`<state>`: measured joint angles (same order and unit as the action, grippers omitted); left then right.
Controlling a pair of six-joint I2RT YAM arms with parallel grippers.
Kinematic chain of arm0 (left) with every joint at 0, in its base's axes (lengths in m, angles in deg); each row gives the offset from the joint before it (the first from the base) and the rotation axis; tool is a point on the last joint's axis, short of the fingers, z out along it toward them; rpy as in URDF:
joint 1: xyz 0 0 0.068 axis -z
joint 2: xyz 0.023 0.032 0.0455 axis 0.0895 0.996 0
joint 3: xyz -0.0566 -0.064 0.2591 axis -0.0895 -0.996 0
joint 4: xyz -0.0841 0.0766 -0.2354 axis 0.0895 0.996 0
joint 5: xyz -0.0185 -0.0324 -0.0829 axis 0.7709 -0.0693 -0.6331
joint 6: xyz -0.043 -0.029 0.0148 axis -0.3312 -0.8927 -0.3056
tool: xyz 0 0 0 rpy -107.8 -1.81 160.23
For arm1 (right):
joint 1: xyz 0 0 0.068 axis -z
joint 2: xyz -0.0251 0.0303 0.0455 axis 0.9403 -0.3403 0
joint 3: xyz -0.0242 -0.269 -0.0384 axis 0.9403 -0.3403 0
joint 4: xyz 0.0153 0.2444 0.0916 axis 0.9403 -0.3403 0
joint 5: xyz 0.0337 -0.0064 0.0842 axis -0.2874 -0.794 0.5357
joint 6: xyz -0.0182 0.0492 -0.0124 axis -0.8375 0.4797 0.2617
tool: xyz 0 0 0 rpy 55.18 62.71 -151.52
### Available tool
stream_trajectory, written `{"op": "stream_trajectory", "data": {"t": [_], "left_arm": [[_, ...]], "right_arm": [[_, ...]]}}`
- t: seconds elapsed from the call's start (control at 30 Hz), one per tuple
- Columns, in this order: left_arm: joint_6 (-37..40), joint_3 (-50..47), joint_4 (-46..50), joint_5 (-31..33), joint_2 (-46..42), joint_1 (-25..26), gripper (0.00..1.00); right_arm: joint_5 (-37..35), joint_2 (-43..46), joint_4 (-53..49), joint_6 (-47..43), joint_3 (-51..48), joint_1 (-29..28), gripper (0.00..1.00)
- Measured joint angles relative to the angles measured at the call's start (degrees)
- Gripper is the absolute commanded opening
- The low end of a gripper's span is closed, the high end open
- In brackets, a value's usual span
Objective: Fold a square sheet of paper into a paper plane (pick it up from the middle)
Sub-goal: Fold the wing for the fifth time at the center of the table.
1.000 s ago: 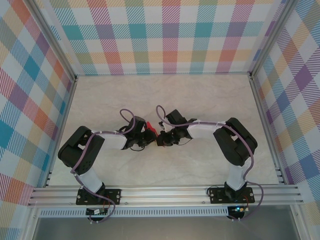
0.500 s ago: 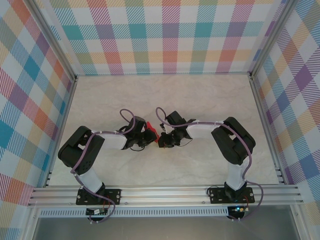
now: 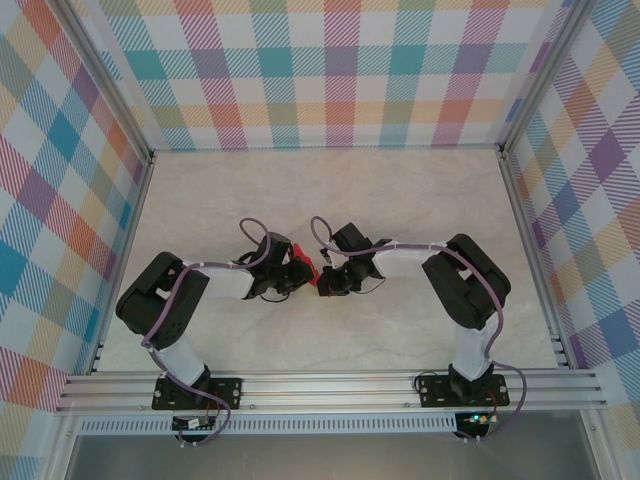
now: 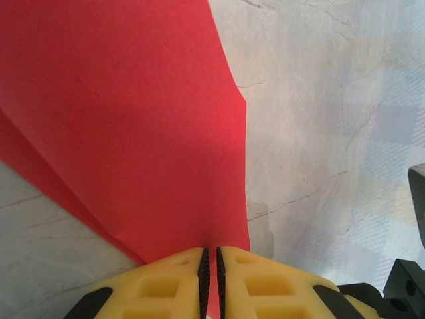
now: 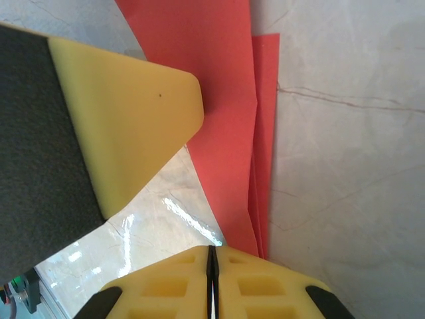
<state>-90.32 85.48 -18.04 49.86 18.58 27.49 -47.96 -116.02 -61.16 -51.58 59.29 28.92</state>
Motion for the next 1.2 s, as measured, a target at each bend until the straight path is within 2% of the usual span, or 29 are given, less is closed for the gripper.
{"op": "stream_trajectory", "data": {"t": [0.33,0.57,0.73,1.2], "left_arm": [[0.02,0.0,0.02,0.0,0.02,0.0,0.15],[0.0,0.02,0.02,-0.02,0.04,0.0,0.15],[0.02,0.09,0.15,-0.02,0.04,0.0,0.15],[0.0,0.15,0.22,-0.09,0.04,0.0,0.15]], "right_arm": [[2.27,2.08,1.05,-1.62,-4.2,1.44,0.11],[3.28,7.19,-2.62,-1.57,-8.07,2.58,0.14],[3.78,10.4,-1.68,-0.39,-6.8,2.58,0.14],[6.19,-0.59,0.55,0.13,2.27,2.58,0.11]]}}
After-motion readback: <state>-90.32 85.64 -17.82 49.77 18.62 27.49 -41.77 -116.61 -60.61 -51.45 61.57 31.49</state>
